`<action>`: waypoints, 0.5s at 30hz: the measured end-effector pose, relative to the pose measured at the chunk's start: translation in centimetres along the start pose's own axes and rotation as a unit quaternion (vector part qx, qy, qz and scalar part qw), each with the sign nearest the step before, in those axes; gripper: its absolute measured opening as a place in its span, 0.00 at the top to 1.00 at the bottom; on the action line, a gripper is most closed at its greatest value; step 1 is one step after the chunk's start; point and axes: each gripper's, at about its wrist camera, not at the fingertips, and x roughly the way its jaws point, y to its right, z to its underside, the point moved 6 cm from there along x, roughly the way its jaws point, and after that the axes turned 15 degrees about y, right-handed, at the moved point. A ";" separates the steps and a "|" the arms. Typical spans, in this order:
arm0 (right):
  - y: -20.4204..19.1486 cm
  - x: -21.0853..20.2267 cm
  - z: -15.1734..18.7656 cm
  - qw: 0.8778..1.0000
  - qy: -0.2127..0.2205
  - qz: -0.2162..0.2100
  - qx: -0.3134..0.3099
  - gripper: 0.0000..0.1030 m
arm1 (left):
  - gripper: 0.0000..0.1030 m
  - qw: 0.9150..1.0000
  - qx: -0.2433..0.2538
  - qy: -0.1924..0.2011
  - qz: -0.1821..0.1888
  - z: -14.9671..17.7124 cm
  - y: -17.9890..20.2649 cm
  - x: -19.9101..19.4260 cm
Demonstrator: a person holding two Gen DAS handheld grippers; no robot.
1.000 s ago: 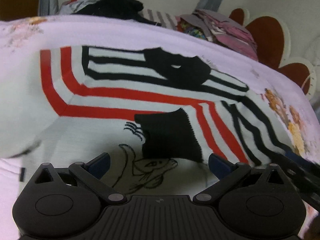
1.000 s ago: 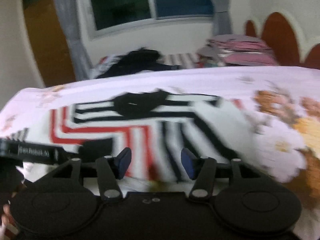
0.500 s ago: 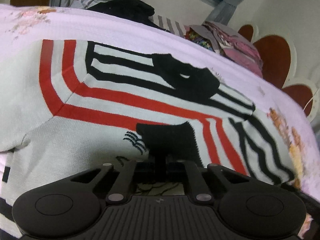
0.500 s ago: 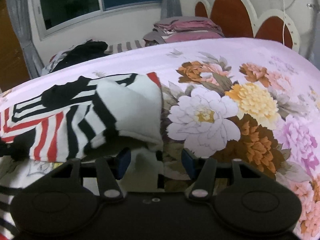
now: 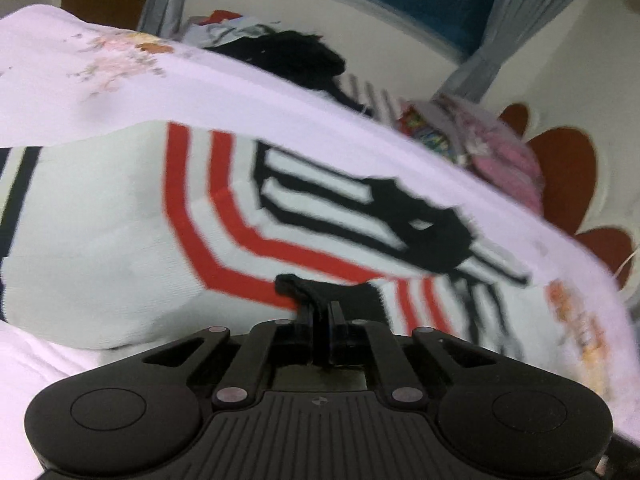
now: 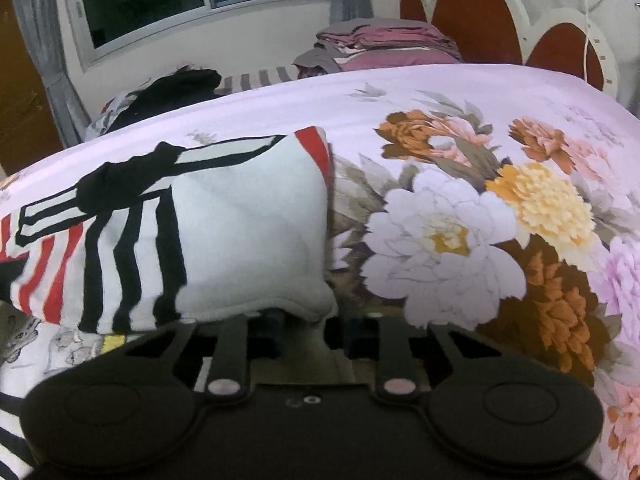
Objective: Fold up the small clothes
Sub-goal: 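Lower the cuff onto the sweater body and open the right gripper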
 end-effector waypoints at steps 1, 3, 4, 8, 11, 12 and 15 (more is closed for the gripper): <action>0.2 0.1 0.2 1.000 -0.002 0.008 -0.004 0.83 | 0.95 1.000 0.003 -0.007 -0.004 0.5 -0.2 0.4; 1.1 0.2 0.6 1.000 -0.004 0.018 0.013 0.84 | 0.95 1.000 0.011 -0.015 -0.008 1.1 -0.4 0.8; 1.5 0.1 0.7 1.000 -0.004 0.020 0.024 0.84 | 0.95 1.000 0.017 -0.013 -0.009 1.2 -0.2 0.9; 1.3 -0.1 0.8 0.999 -0.007 0.025 0.019 0.85 | 0.96 1.000 0.023 -0.007 -0.016 1.1 -0.6 0.8; 1.6 -0.9 1.1 0.999 -0.016 0.018 0.026 0.85 | 1.00 0.999 0.021 -0.002 -0.038 1.0 -1.9 0.3; 1.7 -1.3 1.1 0.999 -0.017 0.006 0.030 0.81 | 1.00 0.999 0.020 -0.003 -0.042 1.0 -2.3 0.1; 2.1 -2.9 0.8 0.999 -0.015 0.002 0.034 0.72 | 0.99 0.999 0.014 -0.001 -0.034 0.6 -2.2 -0.7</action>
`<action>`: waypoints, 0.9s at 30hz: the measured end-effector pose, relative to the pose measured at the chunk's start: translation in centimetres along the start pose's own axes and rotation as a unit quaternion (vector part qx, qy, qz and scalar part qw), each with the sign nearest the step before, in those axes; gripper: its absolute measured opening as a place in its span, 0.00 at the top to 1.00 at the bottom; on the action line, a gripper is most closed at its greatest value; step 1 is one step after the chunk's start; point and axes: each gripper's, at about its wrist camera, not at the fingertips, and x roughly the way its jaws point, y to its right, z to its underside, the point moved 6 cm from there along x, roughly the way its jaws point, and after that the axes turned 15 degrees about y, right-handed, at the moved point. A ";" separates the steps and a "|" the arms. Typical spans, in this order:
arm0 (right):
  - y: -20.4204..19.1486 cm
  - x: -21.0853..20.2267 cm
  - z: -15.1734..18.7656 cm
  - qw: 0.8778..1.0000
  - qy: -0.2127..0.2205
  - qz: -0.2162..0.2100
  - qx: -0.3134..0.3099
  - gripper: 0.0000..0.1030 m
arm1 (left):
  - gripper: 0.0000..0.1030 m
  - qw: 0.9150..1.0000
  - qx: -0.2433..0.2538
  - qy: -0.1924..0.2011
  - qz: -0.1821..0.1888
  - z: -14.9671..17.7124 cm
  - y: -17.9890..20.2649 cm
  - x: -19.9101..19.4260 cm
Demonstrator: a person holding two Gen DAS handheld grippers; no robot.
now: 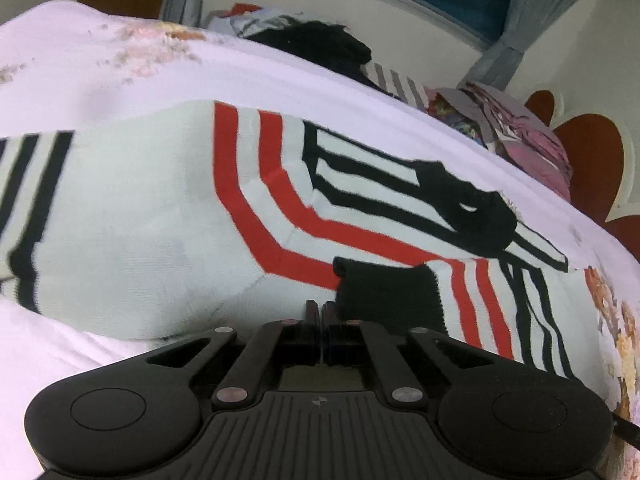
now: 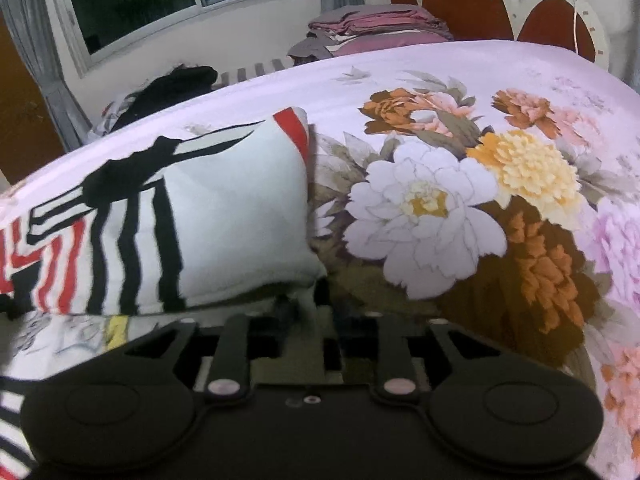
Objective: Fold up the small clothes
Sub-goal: 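Lower the cuff onto the sweater body and open the right gripper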
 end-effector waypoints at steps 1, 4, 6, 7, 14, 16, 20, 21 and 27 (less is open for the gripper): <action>0.3 -0.8 -0.3 1.000 0.007 -0.001 0.003 0.72 | 0.99 1.000 0.008 0.012 -0.001 -0.4 0.3 -0.6; 0.8 -2.1 -1.8 0.999 0.033 0.001 0.006 0.67 | 0.99 0.999 0.020 0.022 0.019 -1.2 1.7 -1.5; 0.8 -1.7 -3.2 0.999 0.043 -0.002 -0.001 0.55 | 0.99 0.999 0.028 0.022 0.032 -1.4 2.8 -1.3; 0.7 -1.3 -3.8 0.999 0.046 -0.004 -0.002 0.56 | 0.99 0.999 0.030 0.018 0.037 -1.2 3.4 -1.0; -0.1 5.5 -6.8 0.999 0.031 -0.025 0.025 0.56 | 0.99 0.997 0.045 -0.002 0.055 0.8 6.4 1.1; -0.4 7.4 -7.4 0.999 0.025 -0.026 0.028 0.55 | 0.99 0.998 0.044 -0.006 0.052 1.2 6.6 1.6; -1.2 10.9 -8.1 0.999 0.014 -0.024 0.023 0.56 | 0.99 0.997 0.059 -0.005 0.047 2.0 6.4 2.1; -1.3 11.6 -8.2 0.999 0.012 -0.023 0.024 0.56 | 0.99 0.997 0.061 -0.005 0.047 2.0 6.5 2.0; -1.4 14.7 -8.0 0.999 -0.006 -0.023 0.038 0.82 | 0.99 0.997 0.061 -0.004 0.048 2.1 6.3 2.2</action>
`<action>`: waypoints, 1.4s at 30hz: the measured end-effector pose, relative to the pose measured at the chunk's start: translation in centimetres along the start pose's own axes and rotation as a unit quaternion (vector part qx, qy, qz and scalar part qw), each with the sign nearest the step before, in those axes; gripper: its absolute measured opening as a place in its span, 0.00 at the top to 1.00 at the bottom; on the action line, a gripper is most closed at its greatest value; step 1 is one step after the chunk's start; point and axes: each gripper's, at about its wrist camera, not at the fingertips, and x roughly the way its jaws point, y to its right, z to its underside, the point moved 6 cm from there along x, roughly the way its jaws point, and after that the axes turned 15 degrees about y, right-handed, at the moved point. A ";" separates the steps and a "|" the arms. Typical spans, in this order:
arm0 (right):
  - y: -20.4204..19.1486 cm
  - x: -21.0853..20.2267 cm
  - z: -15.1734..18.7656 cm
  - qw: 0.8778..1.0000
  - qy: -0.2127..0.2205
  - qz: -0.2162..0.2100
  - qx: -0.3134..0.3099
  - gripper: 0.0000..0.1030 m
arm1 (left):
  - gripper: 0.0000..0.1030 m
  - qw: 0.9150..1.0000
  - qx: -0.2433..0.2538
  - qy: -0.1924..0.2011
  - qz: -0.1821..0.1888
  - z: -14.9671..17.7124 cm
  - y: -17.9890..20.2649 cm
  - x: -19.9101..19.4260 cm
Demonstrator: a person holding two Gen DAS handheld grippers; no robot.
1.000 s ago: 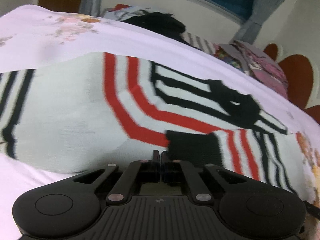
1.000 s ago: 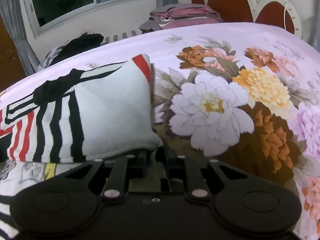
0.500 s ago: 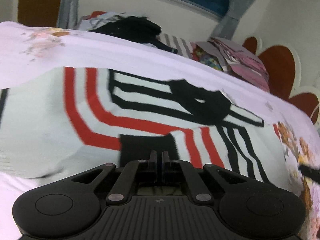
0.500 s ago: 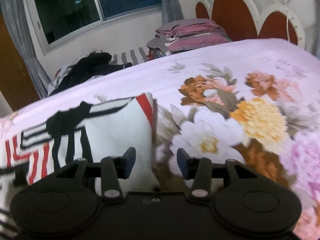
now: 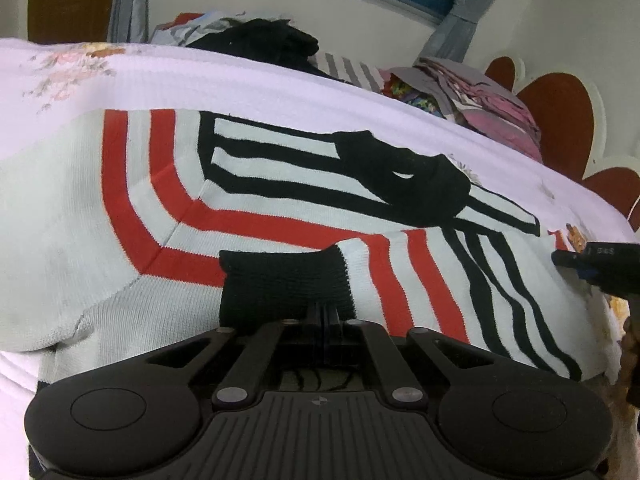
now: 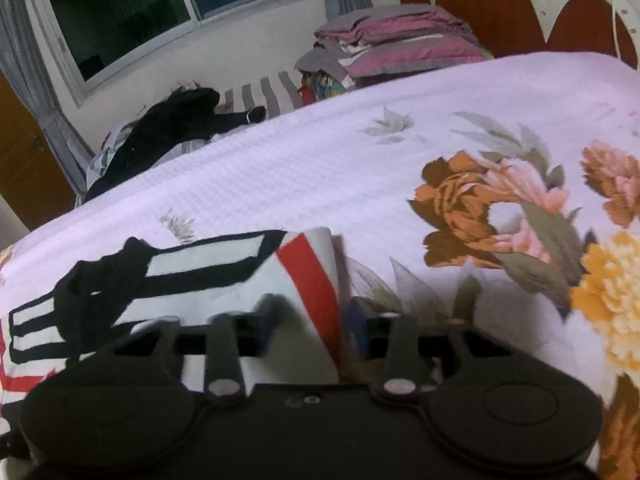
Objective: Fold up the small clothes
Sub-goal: 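Lower the cuff onto the sweater body and open the right gripper, then grasp the black cuff of the other sleeve with the left gripper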
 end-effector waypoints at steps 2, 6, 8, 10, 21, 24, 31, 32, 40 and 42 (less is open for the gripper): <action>-0.4 -0.2 0.2 1.000 0.008 0.008 -0.021 0.88 | 0.99 1.000 0.014 0.004 -0.003 0.1 0.3 -0.1; 0.5 -0.1 0.4 0.998 0.023 0.040 -0.038 0.89 | 0.99 1.000 0.007 0.002 0.000 0.0 -0.1 0.0; 0.0 -0.3 0.3 0.997 0.021 0.046 -0.059 0.86 | 0.99 1.000 -0.002 -0.003 0.001 -0.2 -0.3 0.0; -0.2 -1.0 -0.1 0.997 0.025 0.051 -0.060 0.72 | 0.99 1.000 -0.014 -0.007 -0.001 -0.3 -0.4 -0.1; -6.3 -7.9 2.0 0.993 0.037 -0.041 -0.106 0.67 | 0.98 1.000 -0.012 -0.006 -0.014 -1.5 -1.4 -3.6; -9.0 -8.7 3.7 0.991 0.020 -0.074 -0.110 0.63 | 0.98 0.999 -0.015 -0.007 -0.030 -1.6 -2.7 -4.9; -14.7 -9.7 6.8 0.985 -0.007 -0.123 -0.121 0.63 | 0.95 0.997 -0.033 -0.003 -0.070 -1.6 -7.6 -8.4; -15.7 -10.1 7.0 0.984 -0.007 -0.132 -0.123 0.63 | 0.88 0.996 -0.039 -0.001 -0.079 -1.7 -8.6 -8.9; -21.0 -11.8 8.1 0.972 0.000 -0.174 -0.157 0.62 | 0.18 0.984 -0.083 0.047 -0.148 -2.0 -16.4 -13.4; -22.0 -12.0 8.4 0.970 -0.002 -0.183 -0.158 0.62 | 0.18 0.980 -0.102 0.050 -0.161 -1.9 -18.5 -14.1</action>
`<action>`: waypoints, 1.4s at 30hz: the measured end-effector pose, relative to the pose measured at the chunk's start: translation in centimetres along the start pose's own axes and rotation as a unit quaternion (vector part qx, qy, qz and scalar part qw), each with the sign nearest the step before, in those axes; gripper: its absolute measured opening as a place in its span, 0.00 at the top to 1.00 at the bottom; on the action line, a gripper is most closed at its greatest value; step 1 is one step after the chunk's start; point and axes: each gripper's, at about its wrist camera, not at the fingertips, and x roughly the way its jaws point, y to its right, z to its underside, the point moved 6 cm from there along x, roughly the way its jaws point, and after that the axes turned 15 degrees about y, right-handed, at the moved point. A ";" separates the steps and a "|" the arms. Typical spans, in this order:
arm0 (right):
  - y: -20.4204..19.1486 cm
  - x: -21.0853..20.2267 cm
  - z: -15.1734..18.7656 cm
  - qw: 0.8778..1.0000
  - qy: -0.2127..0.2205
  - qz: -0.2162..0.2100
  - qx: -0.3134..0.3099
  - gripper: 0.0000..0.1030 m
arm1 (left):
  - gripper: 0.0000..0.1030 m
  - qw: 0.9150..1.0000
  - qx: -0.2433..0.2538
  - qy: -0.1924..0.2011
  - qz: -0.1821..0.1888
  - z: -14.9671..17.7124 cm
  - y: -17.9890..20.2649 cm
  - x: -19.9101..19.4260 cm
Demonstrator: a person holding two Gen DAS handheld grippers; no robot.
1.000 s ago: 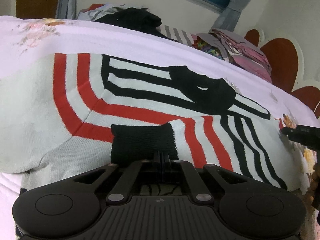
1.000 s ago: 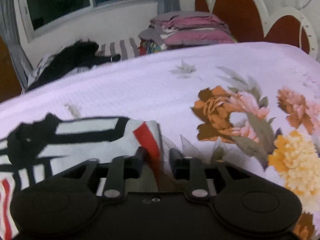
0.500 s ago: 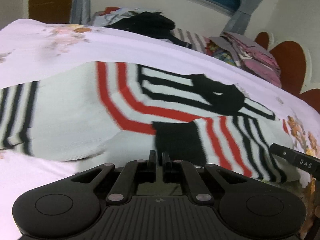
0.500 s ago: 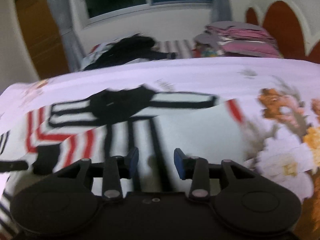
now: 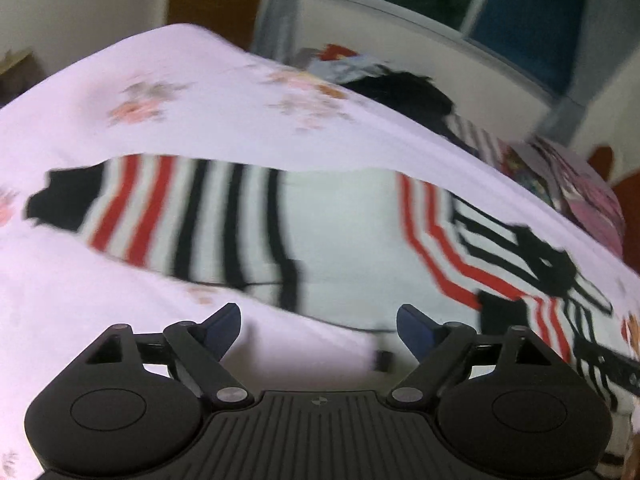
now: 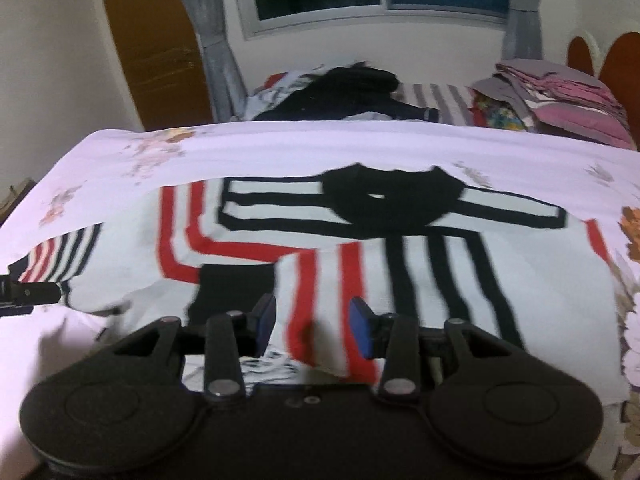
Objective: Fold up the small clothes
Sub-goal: 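Grasp the black cuff of the other sleeve with the left gripper, then fold the held sleeve across the sweater body with the left gripper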
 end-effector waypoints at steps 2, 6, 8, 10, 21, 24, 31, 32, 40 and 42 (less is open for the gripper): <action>-1.0 0.2 0.0 1.000 -0.001 -0.007 -0.003 0.61 | 0.18 1.000 -0.015 0.004 -0.017 -0.4 -2.2 0.0; -2.6 0.8 0.2 1.000 -0.005 -0.018 -0.009 0.60 | 0.18 0.998 -0.055 0.015 -0.040 -1.0 -6.6 0.5; -3.1 1.1 0.3 1.000 -0.007 -0.019 -0.012 0.60 | 0.18 0.994 -0.090 0.018 -0.052 -1.2 -9.1 1.1; -3.4 1.6 0.5 1.000 -0.011 -0.017 -0.010 0.60 | 0.18 0.990 -0.123 0.021 -0.064 -1.3 -11.2 1.9; -3.8 4.0 1.3 1.000 -0.022 0.004 -0.009 0.60 | 0.42 0.979 -0.183 0.056 -0.076 -1.6 -15.2 6.4; -3.7 4.5 1.5 1.000 -0.025 0.010 -0.006 0.60 | 0.69 0.973 -0.206 0.062 -0.085 -1.9 -16.0 7.0; -3.3 5.5 2.0 0.999 -0.032 0.025 -0.011 0.60 | 0.95 0.972 -0.207 0.083 -0.070 -3.1 -15.2 6.5; -3.2 6.0 2.6 0.999 -0.045 0.025 -0.014 0.60 | 0.95 0.974 -0.200 0.090 -0.060 -3.6 -14.5 6.2; -1.7 4.1 1.1 0.999 -0.015 0.014 0.032 0.60 | 0.95 0.982 -0.088 0.139 0.089 -7.9 -1.2 3.1; -0.7 2.9 0.7 0.999 -0.004 0.016 0.045 0.60 | 0.95 0.981 -0.061 0.131 0.132 -7.7 2.9 3.0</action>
